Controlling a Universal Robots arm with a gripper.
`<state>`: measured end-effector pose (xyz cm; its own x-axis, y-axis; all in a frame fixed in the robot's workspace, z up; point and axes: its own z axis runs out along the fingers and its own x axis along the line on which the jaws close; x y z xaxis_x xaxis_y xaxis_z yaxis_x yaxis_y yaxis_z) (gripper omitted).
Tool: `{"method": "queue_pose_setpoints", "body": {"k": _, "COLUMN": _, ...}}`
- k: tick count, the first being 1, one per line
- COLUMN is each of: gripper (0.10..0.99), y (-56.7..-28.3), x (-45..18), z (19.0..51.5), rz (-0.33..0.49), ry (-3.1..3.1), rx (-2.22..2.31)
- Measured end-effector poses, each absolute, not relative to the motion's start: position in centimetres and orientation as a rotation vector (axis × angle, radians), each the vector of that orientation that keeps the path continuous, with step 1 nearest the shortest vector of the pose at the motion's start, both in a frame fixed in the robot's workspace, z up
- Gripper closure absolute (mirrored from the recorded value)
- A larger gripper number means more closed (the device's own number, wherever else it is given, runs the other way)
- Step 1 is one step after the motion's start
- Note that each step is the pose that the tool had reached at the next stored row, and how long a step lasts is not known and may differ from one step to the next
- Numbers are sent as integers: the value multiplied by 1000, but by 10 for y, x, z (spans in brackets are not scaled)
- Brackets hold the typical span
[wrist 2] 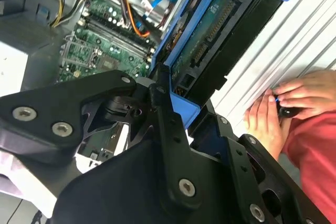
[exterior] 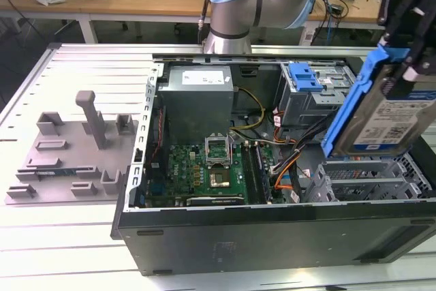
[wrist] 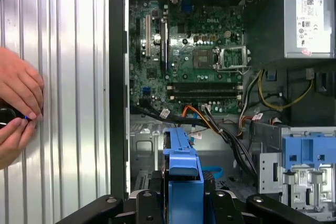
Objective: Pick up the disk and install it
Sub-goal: 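Insert the disk into the insertion slot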
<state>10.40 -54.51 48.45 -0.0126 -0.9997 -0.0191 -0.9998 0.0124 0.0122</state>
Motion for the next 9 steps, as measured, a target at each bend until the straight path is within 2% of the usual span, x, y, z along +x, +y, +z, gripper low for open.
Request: {"method": "queue_pose_setpoints", "body": {"k": 9, "gripper": 722, "y": -546, "x": 109, "z": 483, "rz": 35, "ry": 2232, "rx": -2204}}
